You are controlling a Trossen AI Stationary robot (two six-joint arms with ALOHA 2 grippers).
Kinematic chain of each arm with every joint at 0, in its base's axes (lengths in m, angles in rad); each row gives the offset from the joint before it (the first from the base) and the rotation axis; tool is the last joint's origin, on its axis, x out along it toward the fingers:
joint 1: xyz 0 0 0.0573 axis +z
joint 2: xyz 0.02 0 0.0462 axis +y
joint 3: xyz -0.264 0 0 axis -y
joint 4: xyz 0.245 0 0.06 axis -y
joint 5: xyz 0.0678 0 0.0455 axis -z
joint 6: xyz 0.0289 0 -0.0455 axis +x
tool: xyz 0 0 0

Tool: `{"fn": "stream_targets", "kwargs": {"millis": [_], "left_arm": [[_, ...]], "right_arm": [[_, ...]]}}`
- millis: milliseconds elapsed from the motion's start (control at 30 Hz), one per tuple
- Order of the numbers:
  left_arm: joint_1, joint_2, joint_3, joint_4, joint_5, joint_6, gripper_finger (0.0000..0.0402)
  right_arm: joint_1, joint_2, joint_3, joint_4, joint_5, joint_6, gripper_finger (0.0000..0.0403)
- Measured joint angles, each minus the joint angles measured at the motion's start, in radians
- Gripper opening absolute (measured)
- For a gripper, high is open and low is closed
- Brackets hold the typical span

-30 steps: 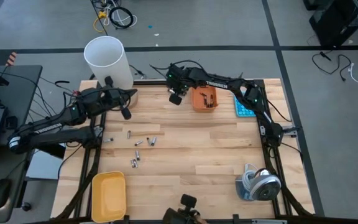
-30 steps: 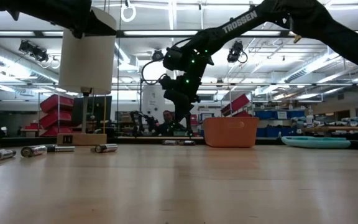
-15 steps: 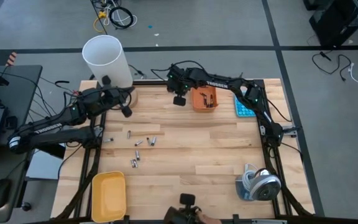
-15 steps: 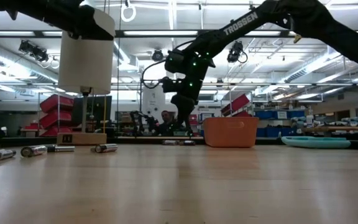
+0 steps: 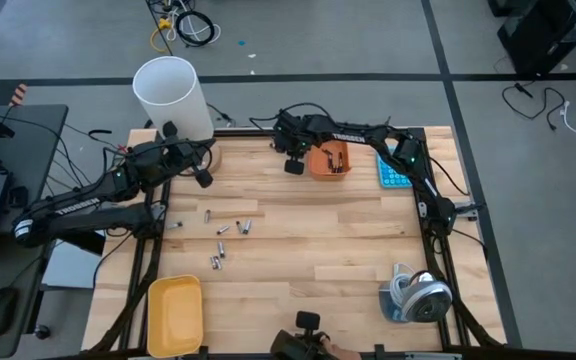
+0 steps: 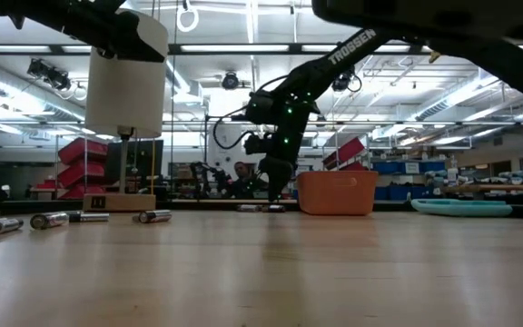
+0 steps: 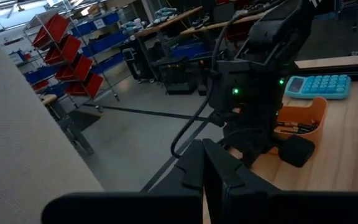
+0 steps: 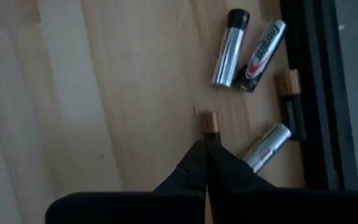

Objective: Sort batteries
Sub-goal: Put the black battery into the orange bin

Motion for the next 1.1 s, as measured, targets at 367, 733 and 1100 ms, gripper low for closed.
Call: {"fn": "stream_targets", "kwargs": {"millis": [367,733,1100], "left_arm": [[0.0,0.0,0.0,-0.001,-0.018,-0.003,0.0001],[0.0,-0.024,0.0,0.0,-0.155,0.0,0.0001],[0.0,-0.031,0.0,0.002,-0.155,-0.002,0.0001]], "right_arm": [[-0.001,0.0,-0.007,0.061,-0.022,-0.042,0.0019],[-0.023,0.0,-0.007,0.057,-0.074,-0.008,0.0068],[-0.045,0.0,-0.007,0.035,-0.154,-0.075,0.0094]]}}
